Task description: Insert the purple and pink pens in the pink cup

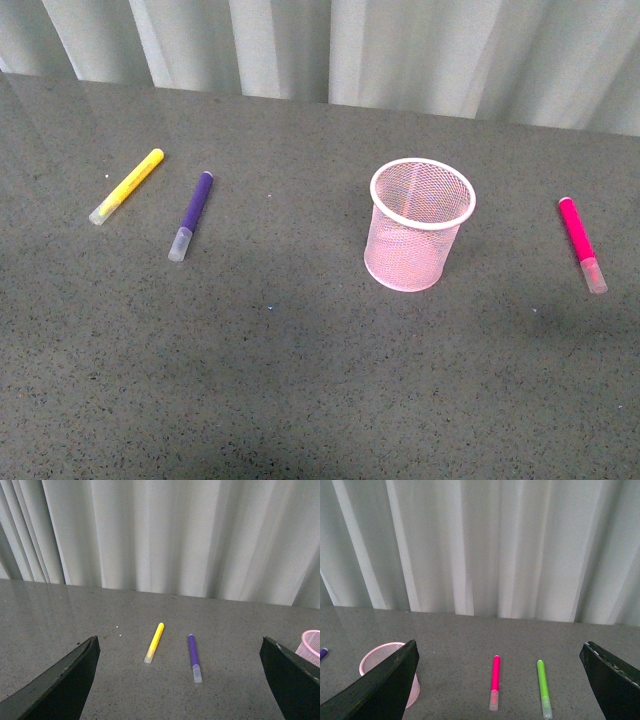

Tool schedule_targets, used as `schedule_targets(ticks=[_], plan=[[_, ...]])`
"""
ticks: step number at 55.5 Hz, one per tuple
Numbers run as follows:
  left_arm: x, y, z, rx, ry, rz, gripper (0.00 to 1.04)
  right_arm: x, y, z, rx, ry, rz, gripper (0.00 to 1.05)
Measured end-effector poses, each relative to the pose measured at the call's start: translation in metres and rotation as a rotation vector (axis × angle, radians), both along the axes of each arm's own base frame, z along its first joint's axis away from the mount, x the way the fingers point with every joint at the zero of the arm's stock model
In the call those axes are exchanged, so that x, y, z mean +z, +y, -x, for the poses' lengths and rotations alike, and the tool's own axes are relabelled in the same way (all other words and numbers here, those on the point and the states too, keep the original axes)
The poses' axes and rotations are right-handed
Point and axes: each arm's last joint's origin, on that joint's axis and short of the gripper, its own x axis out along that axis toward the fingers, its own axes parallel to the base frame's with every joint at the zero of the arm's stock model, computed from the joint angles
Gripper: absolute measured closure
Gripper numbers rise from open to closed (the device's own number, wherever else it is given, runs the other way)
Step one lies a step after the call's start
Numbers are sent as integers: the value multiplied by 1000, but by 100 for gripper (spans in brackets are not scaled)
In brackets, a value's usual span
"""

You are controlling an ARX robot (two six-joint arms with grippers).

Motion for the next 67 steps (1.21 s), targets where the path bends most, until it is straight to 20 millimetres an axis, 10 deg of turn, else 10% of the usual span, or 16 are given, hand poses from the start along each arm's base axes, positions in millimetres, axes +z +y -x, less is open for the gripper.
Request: schedule_targets(ticks=[67], plan=[[0, 0, 0, 0, 0, 0, 7, 0, 0, 0, 0, 0, 0, 7]])
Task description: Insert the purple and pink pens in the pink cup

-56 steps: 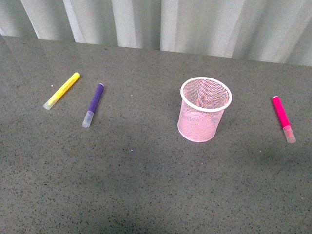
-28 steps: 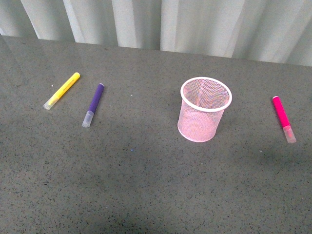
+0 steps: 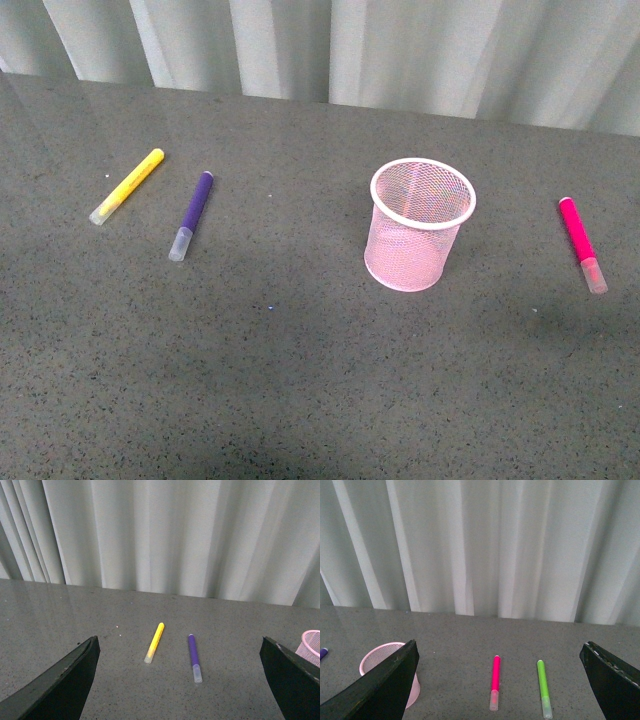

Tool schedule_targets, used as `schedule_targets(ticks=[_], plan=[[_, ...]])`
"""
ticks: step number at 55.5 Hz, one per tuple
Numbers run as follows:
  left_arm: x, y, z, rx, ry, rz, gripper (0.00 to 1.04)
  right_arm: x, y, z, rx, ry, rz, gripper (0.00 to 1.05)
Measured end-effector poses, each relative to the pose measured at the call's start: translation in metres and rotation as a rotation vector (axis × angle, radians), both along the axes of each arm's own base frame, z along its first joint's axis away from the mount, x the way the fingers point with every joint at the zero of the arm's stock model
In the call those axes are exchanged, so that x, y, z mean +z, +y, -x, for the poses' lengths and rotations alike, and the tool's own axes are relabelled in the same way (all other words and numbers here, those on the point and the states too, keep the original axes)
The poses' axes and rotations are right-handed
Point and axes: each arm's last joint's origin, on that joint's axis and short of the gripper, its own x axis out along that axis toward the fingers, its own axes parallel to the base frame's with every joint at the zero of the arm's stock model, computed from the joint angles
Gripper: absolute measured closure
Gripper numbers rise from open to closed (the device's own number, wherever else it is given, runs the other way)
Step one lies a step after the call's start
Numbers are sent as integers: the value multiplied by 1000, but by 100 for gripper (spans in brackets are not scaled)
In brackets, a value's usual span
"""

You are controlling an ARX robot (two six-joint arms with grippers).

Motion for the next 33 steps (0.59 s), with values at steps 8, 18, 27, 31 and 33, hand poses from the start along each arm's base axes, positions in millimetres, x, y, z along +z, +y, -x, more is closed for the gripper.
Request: schedule_targets(ticks=[8, 18, 27, 31, 33], plan=[[2, -3, -2, 179, 240, 52, 7, 0, 0, 0, 0, 0, 0, 7], [41, -22, -40, 465, 348, -32, 7, 0, 0, 0, 2, 1, 0, 7], [65, -41, -78, 414, 329, -48, 7, 0, 0, 0, 0, 1, 0, 7], [69, -46, -92, 388, 354, -56, 7, 0, 0, 0, 0, 1, 0, 7], [70, -49, -101, 371, 380, -60, 7, 0, 0, 0, 0, 1, 0, 7]])
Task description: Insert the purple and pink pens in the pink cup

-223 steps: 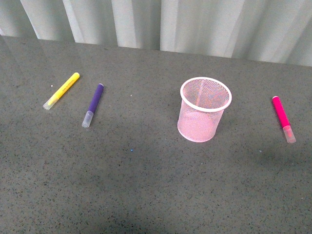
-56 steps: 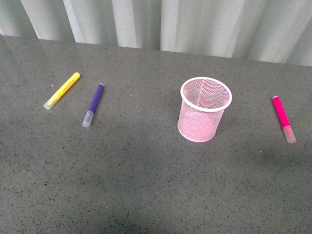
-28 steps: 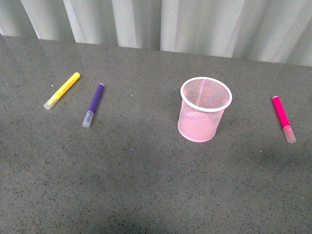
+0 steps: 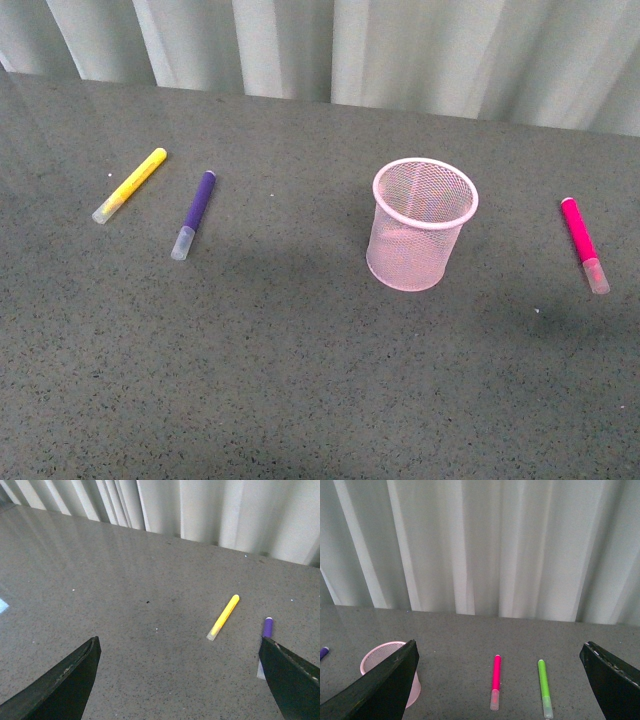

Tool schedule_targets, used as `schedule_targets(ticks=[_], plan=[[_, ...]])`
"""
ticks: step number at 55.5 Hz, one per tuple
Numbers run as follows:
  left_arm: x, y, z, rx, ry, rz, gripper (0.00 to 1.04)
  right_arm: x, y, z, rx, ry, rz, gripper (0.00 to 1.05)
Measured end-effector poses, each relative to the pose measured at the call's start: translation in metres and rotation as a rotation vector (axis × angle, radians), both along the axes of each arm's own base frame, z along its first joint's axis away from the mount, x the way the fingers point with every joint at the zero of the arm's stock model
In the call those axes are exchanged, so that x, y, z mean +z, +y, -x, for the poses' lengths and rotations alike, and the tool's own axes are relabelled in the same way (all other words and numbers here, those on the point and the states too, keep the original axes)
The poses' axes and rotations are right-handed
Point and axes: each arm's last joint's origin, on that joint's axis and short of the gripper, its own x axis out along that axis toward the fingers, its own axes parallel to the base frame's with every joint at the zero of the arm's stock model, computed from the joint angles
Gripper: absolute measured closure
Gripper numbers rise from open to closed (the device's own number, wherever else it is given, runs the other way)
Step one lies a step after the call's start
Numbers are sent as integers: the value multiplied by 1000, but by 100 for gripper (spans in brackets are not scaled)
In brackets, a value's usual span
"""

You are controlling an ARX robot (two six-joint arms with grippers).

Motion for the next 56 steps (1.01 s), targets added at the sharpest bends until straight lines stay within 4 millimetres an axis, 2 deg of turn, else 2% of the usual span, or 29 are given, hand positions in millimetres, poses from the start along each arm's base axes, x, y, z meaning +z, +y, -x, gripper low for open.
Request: schedule_targets(ticks=[4, 10, 13, 24, 41, 56], plan=[[1, -3, -15, -20, 43, 8, 7, 0, 0, 0, 0, 0, 0, 7], [2, -14, -59, -80, 167, 30, 7, 0, 0, 0, 0, 0, 0, 7], [1, -19, -73, -110, 212, 39, 7, 0, 0, 0, 0, 0, 0, 7], [-9, -34, -116, -189, 365, 38, 7, 0, 0, 0, 0, 0, 0, 7], [-46, -60, -154, -254, 597, 93, 7, 0, 0, 0, 0, 0, 0, 7], [-76, -81, -178, -285, 676, 150, 7, 0, 0, 0, 0, 0, 0, 7]])
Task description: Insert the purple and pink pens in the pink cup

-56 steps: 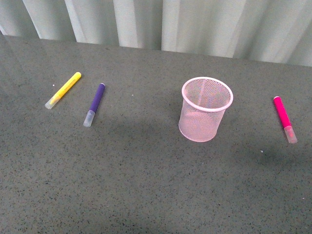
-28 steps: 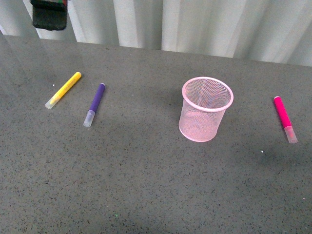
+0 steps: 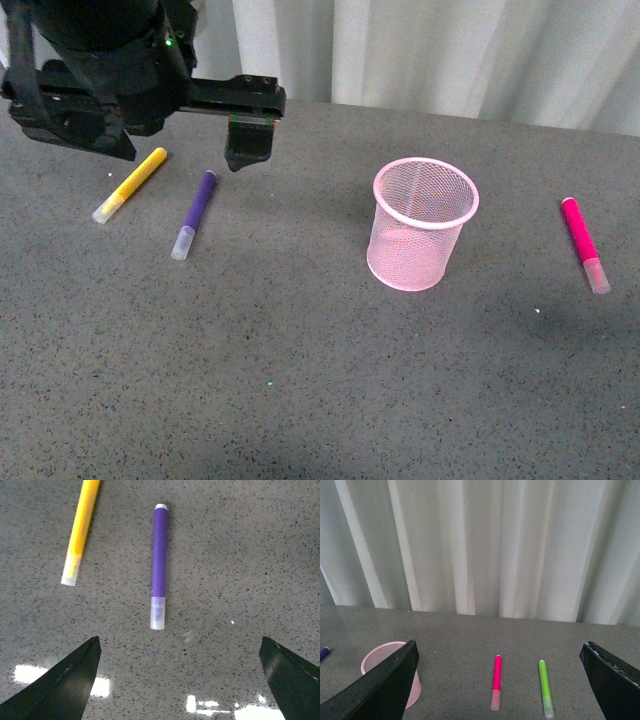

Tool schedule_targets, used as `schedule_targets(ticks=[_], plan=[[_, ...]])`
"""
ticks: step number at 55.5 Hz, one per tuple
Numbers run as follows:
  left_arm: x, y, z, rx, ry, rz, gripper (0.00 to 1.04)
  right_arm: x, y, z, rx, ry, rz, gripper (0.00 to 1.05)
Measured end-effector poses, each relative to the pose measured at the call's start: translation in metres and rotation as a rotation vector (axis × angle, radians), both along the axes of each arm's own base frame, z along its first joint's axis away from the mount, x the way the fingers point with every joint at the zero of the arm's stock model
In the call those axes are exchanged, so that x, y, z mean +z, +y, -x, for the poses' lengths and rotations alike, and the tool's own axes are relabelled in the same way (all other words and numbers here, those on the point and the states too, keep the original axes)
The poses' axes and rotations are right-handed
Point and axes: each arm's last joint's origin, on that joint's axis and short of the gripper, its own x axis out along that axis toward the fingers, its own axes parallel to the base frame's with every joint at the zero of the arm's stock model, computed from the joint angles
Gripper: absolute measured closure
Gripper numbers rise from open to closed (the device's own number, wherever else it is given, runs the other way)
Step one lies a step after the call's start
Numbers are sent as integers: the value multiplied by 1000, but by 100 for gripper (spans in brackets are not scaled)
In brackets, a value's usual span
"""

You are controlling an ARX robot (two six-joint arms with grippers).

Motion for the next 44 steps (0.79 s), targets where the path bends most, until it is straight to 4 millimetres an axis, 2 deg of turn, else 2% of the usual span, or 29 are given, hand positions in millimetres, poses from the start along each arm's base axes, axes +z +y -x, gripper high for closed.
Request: schedule_targets(ticks=[20, 44], plan=[[-37, -5, -31, 5, 66, 15, 7, 0, 0, 0, 0, 0, 0, 7], [-56, 0, -56, -57, 88, -7, 7, 0, 0, 0, 0, 0, 0, 7]])
